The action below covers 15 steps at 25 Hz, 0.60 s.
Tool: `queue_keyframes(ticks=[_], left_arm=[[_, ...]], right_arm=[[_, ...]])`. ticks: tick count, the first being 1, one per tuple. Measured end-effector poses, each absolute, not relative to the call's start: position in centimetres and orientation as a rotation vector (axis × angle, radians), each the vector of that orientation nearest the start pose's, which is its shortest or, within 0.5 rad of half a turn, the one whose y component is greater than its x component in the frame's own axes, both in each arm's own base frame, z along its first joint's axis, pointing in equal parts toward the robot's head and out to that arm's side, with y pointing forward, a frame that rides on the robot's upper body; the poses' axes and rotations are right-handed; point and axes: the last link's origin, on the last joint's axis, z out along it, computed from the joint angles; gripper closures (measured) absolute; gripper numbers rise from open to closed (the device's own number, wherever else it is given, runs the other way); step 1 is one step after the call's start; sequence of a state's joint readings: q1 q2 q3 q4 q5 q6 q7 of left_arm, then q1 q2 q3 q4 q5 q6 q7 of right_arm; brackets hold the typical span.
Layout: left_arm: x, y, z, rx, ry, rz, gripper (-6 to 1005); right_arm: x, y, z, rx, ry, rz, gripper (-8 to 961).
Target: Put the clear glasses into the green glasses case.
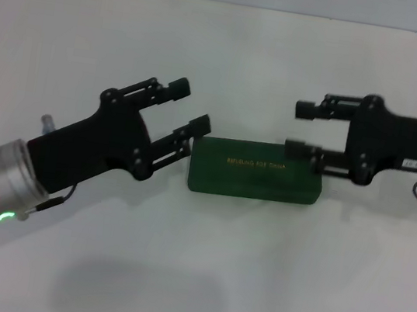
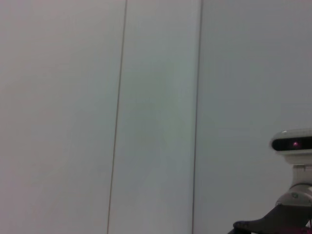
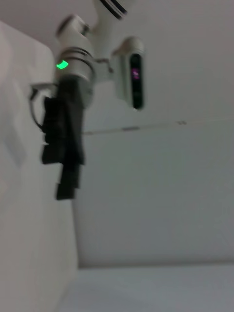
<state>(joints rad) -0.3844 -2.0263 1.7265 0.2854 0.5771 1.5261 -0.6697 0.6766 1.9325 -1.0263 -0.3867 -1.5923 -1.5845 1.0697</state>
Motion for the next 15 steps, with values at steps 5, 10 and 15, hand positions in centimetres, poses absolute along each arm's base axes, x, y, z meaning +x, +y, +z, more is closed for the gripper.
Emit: queue_keyframes(ticks=[5, 10, 15], left_arm=[[-26.2, 26.8, -3.8, -2.397, -0.253, -1.185, 398], [-26.3, 26.7, -3.8, -2.408, -0.241, -1.178, 337], [-26.2, 26.7, -3.9, -2.43, -0.218, -1.174, 277]], right_arm=[[21.1, 34.5, -1.5, -2.945, 0.081, 0.824, 450], [20.7, 33.5, -2.6, -2.985, -0.065, 0.801, 278], [21.0, 32.9, -2.4, -2.979, -0.115, 0.808, 117]])
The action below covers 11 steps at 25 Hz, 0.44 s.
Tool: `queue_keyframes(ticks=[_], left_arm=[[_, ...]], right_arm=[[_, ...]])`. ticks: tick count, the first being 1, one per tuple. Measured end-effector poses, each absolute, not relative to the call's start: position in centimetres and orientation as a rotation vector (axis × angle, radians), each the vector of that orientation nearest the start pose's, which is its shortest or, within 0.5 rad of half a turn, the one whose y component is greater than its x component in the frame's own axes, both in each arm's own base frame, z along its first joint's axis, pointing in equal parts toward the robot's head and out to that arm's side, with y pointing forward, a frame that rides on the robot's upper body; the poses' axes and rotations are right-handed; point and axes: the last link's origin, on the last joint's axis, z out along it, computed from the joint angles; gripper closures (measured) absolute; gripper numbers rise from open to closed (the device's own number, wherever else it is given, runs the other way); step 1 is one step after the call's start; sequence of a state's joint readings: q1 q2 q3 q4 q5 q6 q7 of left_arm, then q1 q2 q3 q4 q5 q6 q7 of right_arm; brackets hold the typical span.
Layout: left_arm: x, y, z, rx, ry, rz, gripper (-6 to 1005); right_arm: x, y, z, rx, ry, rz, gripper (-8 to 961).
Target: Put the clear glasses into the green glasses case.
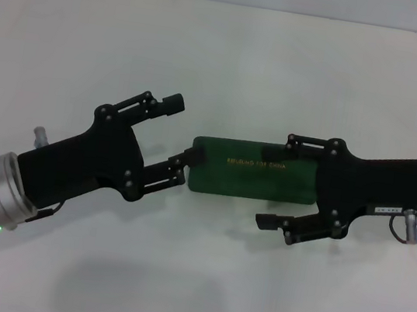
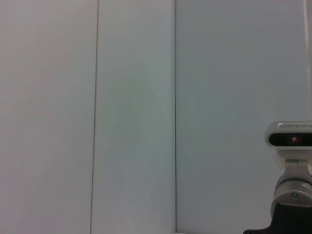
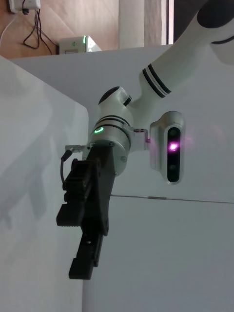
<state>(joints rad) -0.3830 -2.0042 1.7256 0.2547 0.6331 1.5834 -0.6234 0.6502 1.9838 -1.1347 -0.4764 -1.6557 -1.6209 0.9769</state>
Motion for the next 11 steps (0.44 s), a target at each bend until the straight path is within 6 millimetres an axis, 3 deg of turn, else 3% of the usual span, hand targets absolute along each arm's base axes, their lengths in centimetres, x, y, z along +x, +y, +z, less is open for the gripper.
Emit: queue_keyframes(ticks=[2, 11], left_arm=[[-26.14, 26.68, -3.96, -2.431, -0.217, -1.174, 277], [-25.95, 26.41, -4.41, -2.422, -0.198, -1.175, 277]], right_arm=[[21.02, 32.93, -2.43, -2.98, -0.114, 0.805, 63], [21.37, 33.06, -2.59, -2.96, -0.105, 0.784, 67]])
